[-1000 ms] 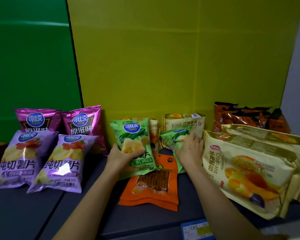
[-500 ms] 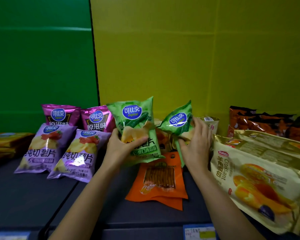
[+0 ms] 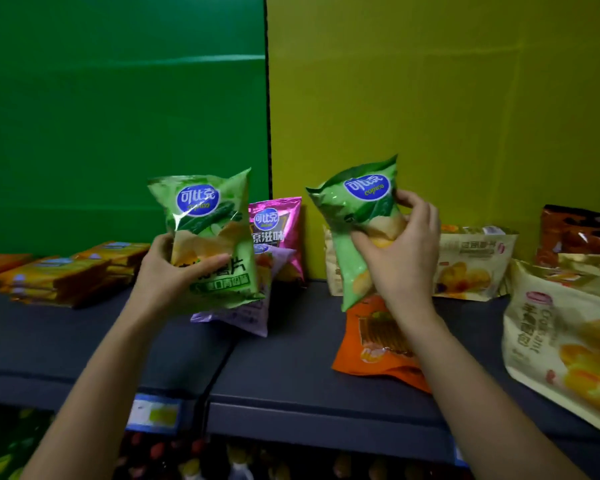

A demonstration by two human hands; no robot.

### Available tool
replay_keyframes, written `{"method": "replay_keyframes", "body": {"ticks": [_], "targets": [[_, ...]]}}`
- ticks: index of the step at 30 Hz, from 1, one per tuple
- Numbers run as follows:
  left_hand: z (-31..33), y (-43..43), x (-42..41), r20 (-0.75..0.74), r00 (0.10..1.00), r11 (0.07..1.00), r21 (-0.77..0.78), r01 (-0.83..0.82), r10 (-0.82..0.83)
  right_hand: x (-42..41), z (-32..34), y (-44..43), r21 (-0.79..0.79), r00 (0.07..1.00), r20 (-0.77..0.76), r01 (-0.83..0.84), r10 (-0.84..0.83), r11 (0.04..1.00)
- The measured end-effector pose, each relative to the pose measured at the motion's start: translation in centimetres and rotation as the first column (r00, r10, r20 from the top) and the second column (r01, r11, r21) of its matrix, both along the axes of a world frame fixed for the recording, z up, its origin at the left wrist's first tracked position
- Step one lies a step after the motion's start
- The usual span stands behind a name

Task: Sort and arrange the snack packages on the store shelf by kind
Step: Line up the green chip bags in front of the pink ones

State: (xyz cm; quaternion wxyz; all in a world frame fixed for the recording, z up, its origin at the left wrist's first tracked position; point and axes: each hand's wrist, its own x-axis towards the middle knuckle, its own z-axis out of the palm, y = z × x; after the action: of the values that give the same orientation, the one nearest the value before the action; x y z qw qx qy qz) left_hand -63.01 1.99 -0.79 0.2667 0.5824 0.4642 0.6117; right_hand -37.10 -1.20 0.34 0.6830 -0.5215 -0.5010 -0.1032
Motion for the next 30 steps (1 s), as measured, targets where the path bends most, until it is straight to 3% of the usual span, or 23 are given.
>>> {"method": "replay_keyframes", "body": {"ticks": [7, 11, 16, 18, 20, 22, 24, 27, 30], "targets": [[-3.8, 0.9, -1.8, -0.009, 1.000, 0.992, -0.122, 0.028, -0.029, -4.9, -3.3, 0.1, -0.174, 0.984, -0.098, -0.162, 0.146, 0.971], [-5.0, 1.6, -5.2, -0.078, 0.995, 0.989, -0.141, 0.046, -0.058, -10.7, -5.4, 0.7, -0.314, 0.992, -0.107, -0.099, 0.069, 0.944], [-6.6, 1.9, -7.4, -0.140, 0.982, 0.977, -0.191, 0.100, -0.128, -13.6, -7.4, 1.1, -0.550, 1.000, -0.014, 0.000, -0.009, 0.835], [-6.8, 2.0, -7.9, -0.153, 0.974, 0.968, -0.211, 0.134, -0.168, -13.0, -7.3, 0.7, -0.604, 0.987, -0.115, -0.156, 0.109, 0.782], [-6.9, 2.1, -8.5, -0.165, 0.965, 0.960, -0.228, 0.164, -0.204, -11.7, -7.0, -0.1, -0.595, 0.911, -0.300, -0.412, 0.284, 0.691], [-7.2, 2.1, -9.0, -0.153, 0.953, 0.945, -0.246, 0.218, -0.260, -10.7, -7.2, -1.0, -0.599, 0.842, -0.363, -0.539, 0.399, 0.592], [-7.4, 2.1, -9.1, -0.170, 0.938, 0.938, -0.227, 0.262, -0.303, -10.7, -7.9, -1.3, -0.645, 0.866, -0.300, -0.494, 0.401, 0.583], [-7.6, 2.4, -9.4, -0.251, 0.926, 0.955, -0.166, 0.247, -0.283, -12.3, -9.0, -0.7, -0.664, 0.960, -0.109, -0.262, 0.256, 0.700], [-7.4, 3.2, -9.8, -0.263, 0.923, 0.954, -0.179, 0.240, -0.282, -14.8, -9.4, -0.4, -0.679, 0.992, 0.060, -0.039, 0.107, 0.733]]}}
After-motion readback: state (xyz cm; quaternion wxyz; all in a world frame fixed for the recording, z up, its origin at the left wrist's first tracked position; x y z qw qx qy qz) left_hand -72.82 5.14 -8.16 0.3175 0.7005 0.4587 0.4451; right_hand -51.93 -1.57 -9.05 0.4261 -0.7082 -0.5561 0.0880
